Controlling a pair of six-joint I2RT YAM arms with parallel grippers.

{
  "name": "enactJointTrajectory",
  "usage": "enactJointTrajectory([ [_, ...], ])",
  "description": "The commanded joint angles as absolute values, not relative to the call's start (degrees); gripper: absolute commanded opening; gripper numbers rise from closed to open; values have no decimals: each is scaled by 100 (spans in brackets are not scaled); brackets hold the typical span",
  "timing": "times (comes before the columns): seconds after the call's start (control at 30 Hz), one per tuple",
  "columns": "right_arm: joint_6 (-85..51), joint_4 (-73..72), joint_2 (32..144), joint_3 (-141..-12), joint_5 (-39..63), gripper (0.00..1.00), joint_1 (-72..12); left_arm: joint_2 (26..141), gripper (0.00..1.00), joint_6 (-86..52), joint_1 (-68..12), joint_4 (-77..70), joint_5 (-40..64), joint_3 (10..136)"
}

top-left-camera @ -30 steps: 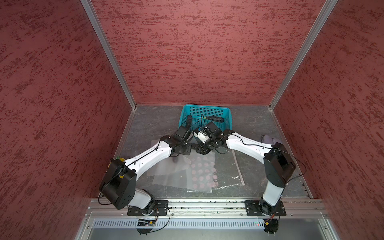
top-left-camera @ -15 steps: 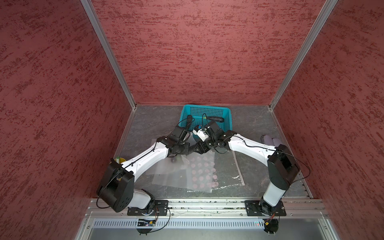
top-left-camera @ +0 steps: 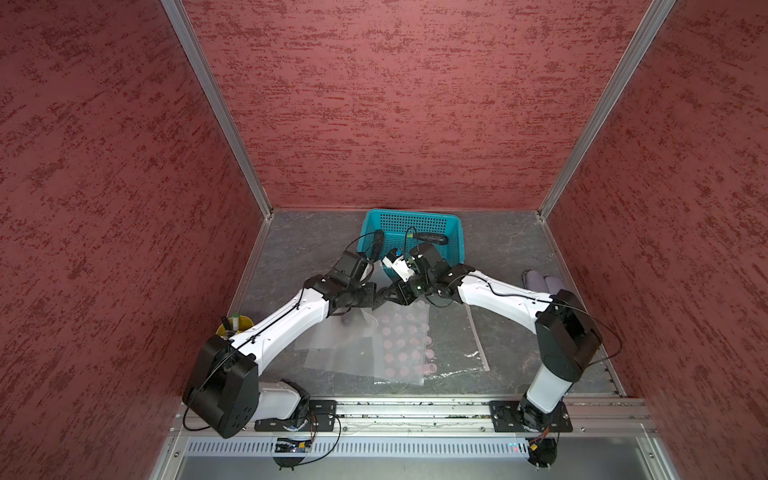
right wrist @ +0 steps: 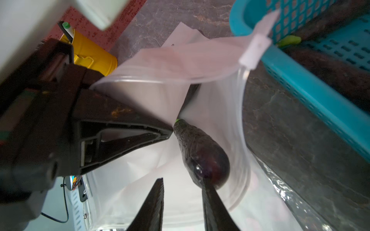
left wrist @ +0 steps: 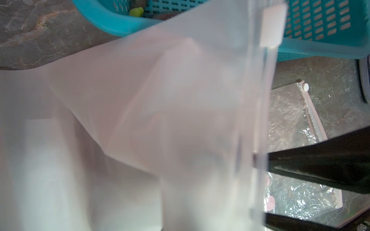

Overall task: Place the eggplant in a zip-top bag and seal the zipper
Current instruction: Place the eggplant in the zipper food storage bag.

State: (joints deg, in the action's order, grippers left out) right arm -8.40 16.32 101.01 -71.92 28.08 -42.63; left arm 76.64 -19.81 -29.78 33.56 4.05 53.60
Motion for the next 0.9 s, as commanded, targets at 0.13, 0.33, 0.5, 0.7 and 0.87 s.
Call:
enactJointTrajectory([
  [0.13, -1035, 1013, 10233, -7265, 3103, 33, -4271, 7374, 0, -2176, -2832, 3243, 425, 5336],
  [0.33, -1081, 695, 9805, -7071, 2878, 47, -4263, 7268, 0, -2634, -2414, 3262, 559, 5317],
  [0.5, -1125, 263, 9363, -6731, 2728, 65, -4262, 7055, 0, -3284, -2017, 3464, 456, 5419],
  [0.7, -1008, -837, 8927, -6029, 2959, 77, -4297, 6696, 0, -4271, -1659, 3745, 352, 5555],
  [0.87, -858, -2056, 8696, -5420, 2907, 83, -4382, 6413, 0, -5069, -1349, 3683, 724, 5576],
])
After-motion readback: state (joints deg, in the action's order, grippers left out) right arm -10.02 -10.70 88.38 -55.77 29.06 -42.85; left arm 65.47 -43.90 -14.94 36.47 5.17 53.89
